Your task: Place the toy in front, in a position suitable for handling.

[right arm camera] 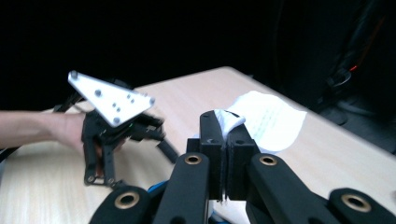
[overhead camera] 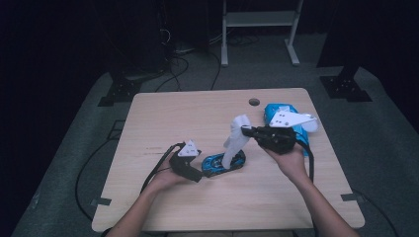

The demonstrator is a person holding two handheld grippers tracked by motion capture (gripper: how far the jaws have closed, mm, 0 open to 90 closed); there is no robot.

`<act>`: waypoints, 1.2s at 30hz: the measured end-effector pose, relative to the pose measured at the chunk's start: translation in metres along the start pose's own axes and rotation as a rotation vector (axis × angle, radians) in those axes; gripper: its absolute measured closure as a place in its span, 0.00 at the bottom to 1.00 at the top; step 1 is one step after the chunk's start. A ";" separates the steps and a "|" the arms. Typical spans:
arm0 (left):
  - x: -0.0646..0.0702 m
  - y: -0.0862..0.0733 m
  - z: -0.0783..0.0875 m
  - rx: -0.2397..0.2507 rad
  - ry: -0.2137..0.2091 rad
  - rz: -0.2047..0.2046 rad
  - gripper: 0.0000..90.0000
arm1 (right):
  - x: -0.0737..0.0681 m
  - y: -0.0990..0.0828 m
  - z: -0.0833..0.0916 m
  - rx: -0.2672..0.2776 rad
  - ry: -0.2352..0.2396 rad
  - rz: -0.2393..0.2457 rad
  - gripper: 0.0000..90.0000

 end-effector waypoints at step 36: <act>-0.001 0.000 -0.006 -0.011 -0.094 0.003 0.32 | -0.020 -0.062 -0.141 -0.364 0.074 0.064 0.63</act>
Point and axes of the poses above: each handheld gripper's, and its own axes: z roughly backward along the jaws, y roughly out of its top, x roughly to its right, the point moved 3 cm from there along -z, roughly forward along the jaws, and after that the axes turned 13 degrees about -x, right-handed, at the moved point
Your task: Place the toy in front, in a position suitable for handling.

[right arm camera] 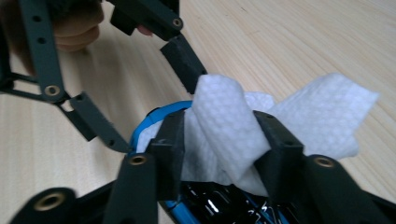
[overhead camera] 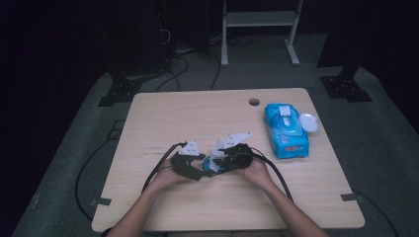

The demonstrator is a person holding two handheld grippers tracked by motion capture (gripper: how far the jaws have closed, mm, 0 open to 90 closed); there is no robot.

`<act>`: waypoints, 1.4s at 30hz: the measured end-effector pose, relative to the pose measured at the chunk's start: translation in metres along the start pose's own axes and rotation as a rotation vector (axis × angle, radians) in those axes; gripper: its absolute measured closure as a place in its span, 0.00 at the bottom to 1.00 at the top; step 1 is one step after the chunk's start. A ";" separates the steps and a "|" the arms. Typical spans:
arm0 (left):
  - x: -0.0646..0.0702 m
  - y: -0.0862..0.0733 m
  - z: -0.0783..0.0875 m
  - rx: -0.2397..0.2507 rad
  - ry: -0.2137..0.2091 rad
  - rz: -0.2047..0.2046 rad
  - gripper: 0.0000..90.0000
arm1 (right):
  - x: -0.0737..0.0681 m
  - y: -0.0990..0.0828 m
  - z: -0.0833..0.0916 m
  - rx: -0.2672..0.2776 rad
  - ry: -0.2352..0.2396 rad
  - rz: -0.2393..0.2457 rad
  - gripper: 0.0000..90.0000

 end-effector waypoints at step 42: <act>0.006 0.009 -0.015 -0.069 0.036 -0.056 0.28 | -0.010 -0.035 0.031 -0.075 -0.031 0.057 0.94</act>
Point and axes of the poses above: each handheld gripper's, and its own axes: z roughly backward along the jaws, y roughly out of its top, x roughly to its right, the point moved 3 cm from there along -z, roughly forward along the jaws, and after that the axes turned 13 degrees about -x, right-handed, at the moved point
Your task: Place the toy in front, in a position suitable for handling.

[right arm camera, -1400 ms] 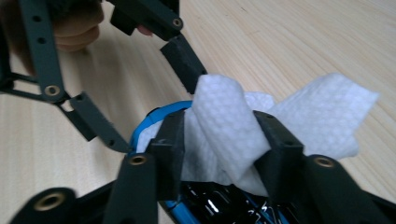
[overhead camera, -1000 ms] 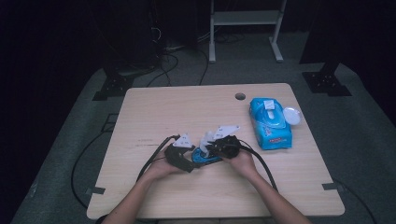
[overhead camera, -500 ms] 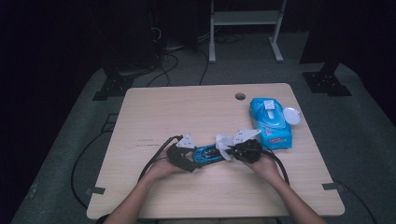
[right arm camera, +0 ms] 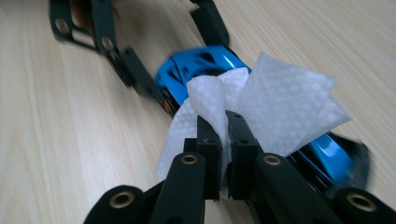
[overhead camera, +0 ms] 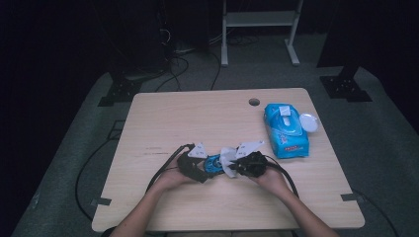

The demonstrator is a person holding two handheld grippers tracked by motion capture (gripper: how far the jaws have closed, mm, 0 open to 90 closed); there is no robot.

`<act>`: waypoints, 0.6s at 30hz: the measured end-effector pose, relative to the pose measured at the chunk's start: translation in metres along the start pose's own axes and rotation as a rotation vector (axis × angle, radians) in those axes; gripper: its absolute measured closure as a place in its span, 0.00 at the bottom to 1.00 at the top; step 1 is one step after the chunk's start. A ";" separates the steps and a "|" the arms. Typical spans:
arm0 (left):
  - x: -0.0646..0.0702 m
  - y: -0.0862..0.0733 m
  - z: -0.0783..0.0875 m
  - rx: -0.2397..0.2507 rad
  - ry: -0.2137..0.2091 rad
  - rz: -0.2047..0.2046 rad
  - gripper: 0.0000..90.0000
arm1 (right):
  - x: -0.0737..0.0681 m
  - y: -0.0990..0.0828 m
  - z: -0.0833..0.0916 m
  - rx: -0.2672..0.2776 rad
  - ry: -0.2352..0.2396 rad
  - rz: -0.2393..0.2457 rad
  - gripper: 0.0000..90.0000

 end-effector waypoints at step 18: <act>-0.002 0.003 -0.001 -0.008 -0.012 0.003 0.28 | 0.015 0.005 -0.006 0.070 -0.076 -0.001 0.73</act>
Point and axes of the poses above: each handheld gripper's, and its own axes: z roughly backward along the jaws, y roughly out of its top, x roughly to its right, the point moved 3 cm from there along -z, roughly forward along the jaws, and after that the axes turned 13 degrees about -x, right-handed, at the moved point
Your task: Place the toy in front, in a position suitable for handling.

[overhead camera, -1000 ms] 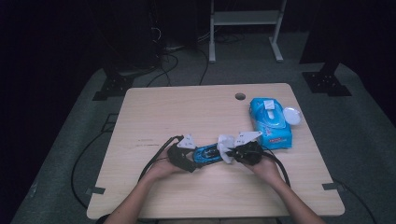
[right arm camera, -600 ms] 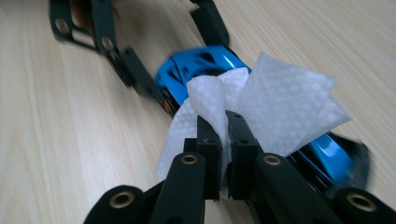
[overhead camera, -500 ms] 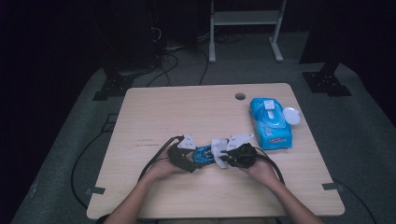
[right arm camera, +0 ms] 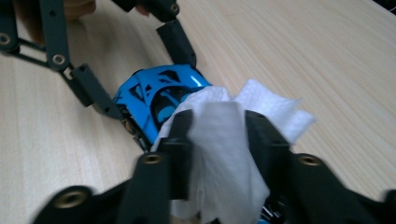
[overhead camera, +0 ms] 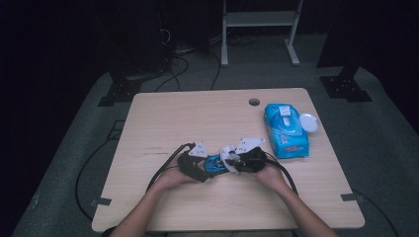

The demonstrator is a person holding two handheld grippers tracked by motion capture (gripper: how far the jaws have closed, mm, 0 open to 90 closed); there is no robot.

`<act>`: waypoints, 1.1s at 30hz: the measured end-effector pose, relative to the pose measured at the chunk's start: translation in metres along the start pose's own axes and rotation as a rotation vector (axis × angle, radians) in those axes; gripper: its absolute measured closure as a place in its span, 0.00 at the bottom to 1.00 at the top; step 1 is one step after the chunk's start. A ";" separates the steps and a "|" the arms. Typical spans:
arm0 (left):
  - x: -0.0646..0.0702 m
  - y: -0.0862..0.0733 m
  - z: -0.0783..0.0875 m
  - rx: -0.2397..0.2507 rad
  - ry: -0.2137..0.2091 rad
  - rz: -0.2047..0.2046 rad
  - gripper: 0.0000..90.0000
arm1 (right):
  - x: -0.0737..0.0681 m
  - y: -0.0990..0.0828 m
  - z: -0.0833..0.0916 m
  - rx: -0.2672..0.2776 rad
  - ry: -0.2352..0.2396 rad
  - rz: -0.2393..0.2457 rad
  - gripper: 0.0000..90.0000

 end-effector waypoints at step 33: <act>0.004 0.005 -0.003 0.006 0.034 -0.023 0.28 | 0.014 -0.032 0.030 -0.029 -0.015 -0.091 0.92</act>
Point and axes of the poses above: each handheld gripper's, and its own axes: z roughly backward along the jaws, y roughly out of its top, x roughly to its right, the point moved 3 cm from there along -z, roughly forward along the jaws, and after that the axes turned 13 degrees about -x, right-handed, at the moved point
